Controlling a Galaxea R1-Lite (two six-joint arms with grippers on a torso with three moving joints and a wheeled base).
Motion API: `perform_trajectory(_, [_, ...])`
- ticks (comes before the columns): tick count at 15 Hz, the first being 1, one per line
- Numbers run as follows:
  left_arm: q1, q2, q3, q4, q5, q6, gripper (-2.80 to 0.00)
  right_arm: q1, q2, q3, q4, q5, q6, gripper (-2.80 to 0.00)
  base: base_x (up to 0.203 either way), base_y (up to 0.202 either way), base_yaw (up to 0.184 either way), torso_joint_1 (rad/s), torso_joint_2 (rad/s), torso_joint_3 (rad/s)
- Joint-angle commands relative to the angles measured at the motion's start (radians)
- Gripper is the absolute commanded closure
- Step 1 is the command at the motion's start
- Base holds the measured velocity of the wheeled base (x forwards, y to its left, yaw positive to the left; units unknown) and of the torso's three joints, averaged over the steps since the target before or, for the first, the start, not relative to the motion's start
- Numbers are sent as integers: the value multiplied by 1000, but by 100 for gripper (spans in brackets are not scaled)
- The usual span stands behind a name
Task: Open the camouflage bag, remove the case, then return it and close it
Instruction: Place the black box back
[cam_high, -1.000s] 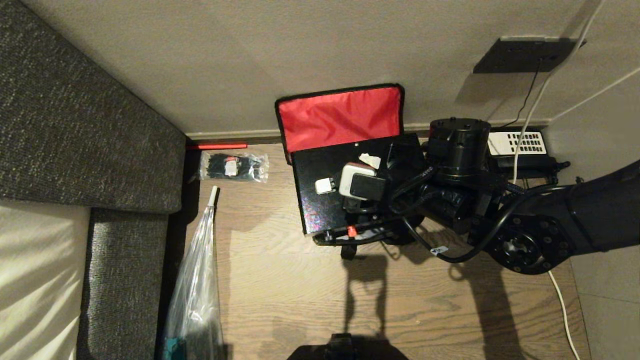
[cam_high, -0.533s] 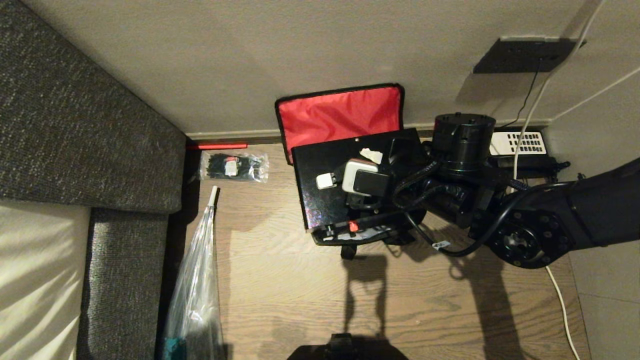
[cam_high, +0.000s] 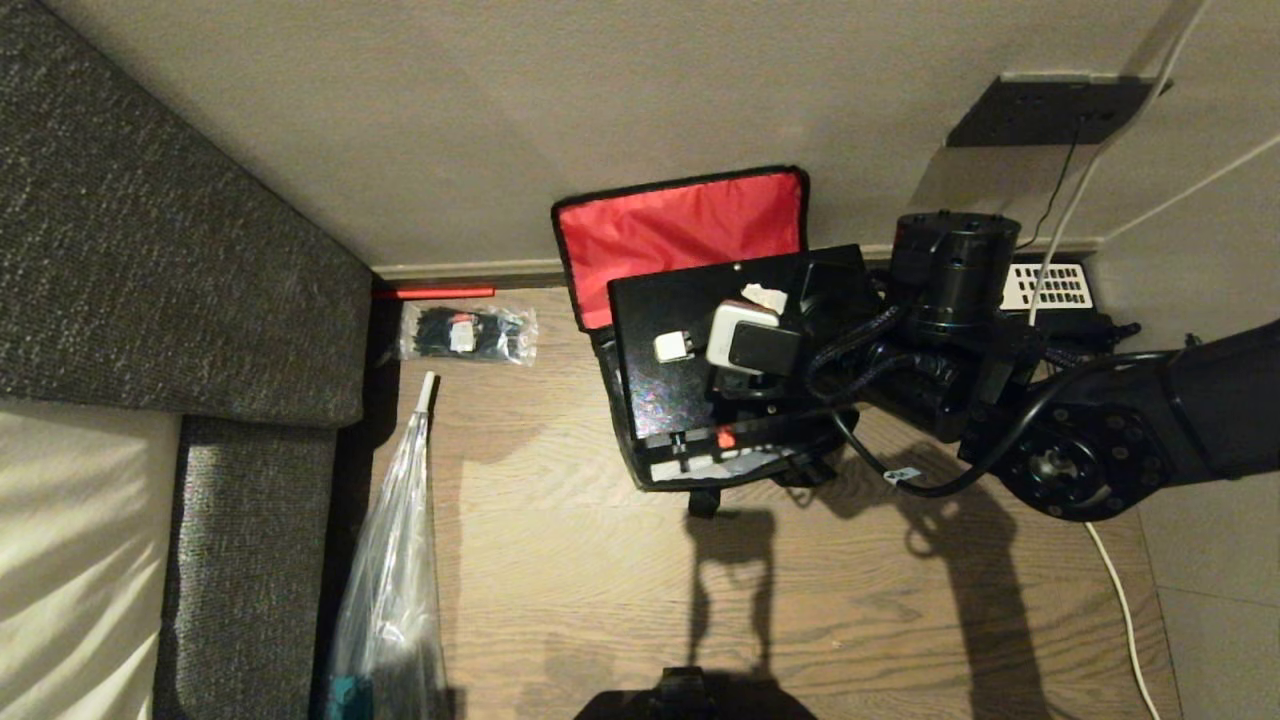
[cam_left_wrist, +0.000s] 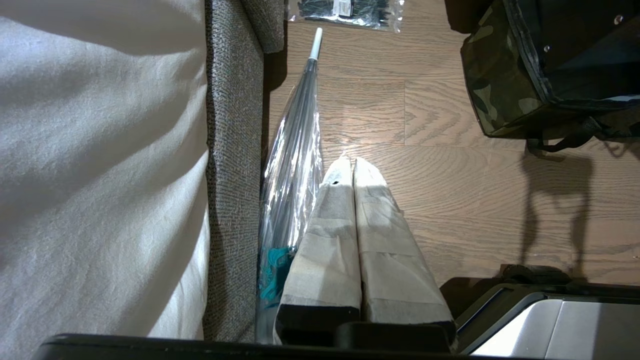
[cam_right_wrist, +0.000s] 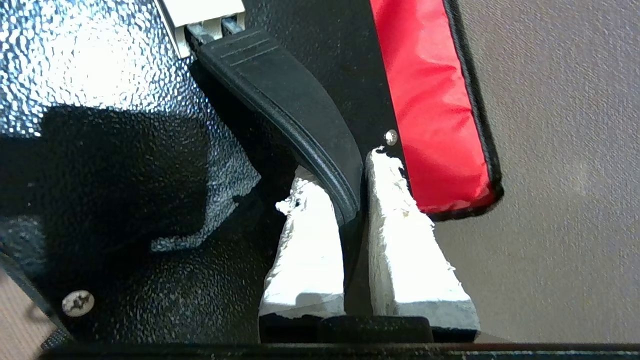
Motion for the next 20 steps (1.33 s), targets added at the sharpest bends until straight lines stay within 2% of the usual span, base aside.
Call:
perform_trajectory(1, [0,1,3,0,0,-1,0,-2,-11,3,-3,-3,-7,0,0,0,0,0,0,0])
perform_trajectory(7, [0,3,3,0,0,-1,0,-29,6,30,-5,10,-11,0,0,0,0,0,0,0])
perform_trajectory(11, [0,3,3,0,0,-1,0,-49,18,30,-5,60,-22,0,0,0,0,0,0,0])
perform_trajectory(20, [0,3,3,0,0,-1,0,-48,91,24,-15,60,-7,0,0,0,0,0,0,0])
